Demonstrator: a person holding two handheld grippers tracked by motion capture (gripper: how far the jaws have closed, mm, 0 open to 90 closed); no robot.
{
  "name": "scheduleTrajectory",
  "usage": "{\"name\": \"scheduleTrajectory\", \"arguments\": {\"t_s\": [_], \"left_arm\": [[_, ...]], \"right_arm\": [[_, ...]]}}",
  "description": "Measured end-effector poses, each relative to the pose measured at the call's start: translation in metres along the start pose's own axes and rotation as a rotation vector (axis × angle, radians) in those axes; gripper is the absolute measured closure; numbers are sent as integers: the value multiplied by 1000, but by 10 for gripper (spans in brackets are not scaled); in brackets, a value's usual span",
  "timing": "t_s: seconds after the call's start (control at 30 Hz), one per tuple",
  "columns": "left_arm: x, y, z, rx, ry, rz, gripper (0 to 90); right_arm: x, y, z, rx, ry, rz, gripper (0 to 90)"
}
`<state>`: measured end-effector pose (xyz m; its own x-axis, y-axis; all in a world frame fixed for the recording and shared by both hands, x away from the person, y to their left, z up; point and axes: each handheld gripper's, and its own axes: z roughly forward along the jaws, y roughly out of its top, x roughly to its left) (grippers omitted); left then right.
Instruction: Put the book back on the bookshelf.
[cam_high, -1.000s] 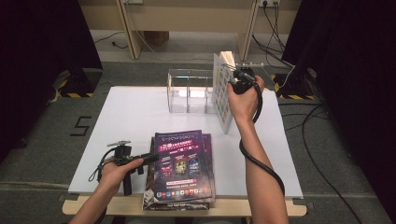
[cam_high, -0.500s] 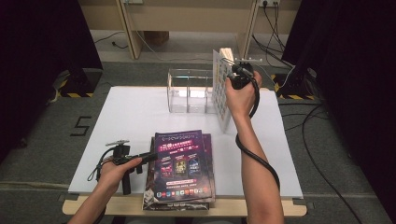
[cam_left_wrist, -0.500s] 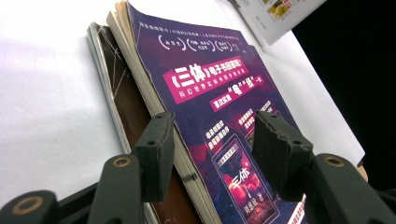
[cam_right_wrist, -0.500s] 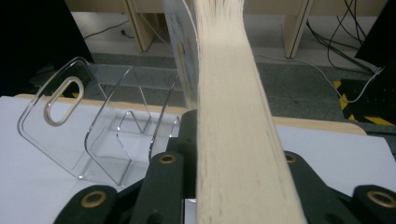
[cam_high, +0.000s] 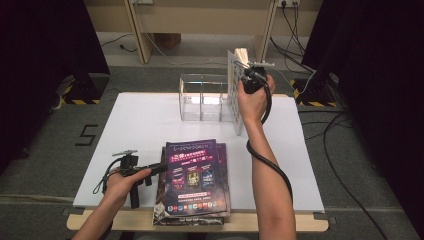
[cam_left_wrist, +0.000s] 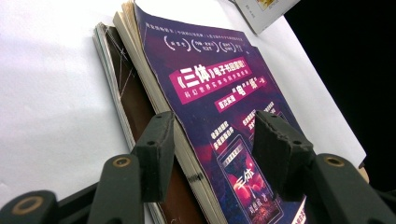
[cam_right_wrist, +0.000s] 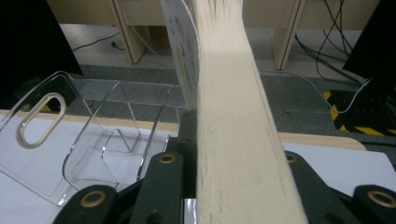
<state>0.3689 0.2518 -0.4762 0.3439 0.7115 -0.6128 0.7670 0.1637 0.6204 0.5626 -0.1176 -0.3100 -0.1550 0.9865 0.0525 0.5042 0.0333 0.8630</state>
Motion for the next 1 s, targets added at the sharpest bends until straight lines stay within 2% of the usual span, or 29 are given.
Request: {"name": "scheduleTrajectory", "arguments": {"t_s": [0.13,0.23,0.4,0.6,1.0], "left_arm": [[-1,0,-1,0,0,6,482],[-3,0,-1,-2,0,13,482],[-4,0,-1,0,-3,13,482],[-5,0,-1,-3,-4,15,481],[-4,0,-2,-4,-4,9,482]], "right_arm": [[-2,-1,-1,2,-4,-2,721],[-3,-1,-6,17,3,13,658],[-4,0,-11,26,13,14,650],[-5,3,-15,61,29,29,646],[-2,8,-7,95,37,18,640]]}}
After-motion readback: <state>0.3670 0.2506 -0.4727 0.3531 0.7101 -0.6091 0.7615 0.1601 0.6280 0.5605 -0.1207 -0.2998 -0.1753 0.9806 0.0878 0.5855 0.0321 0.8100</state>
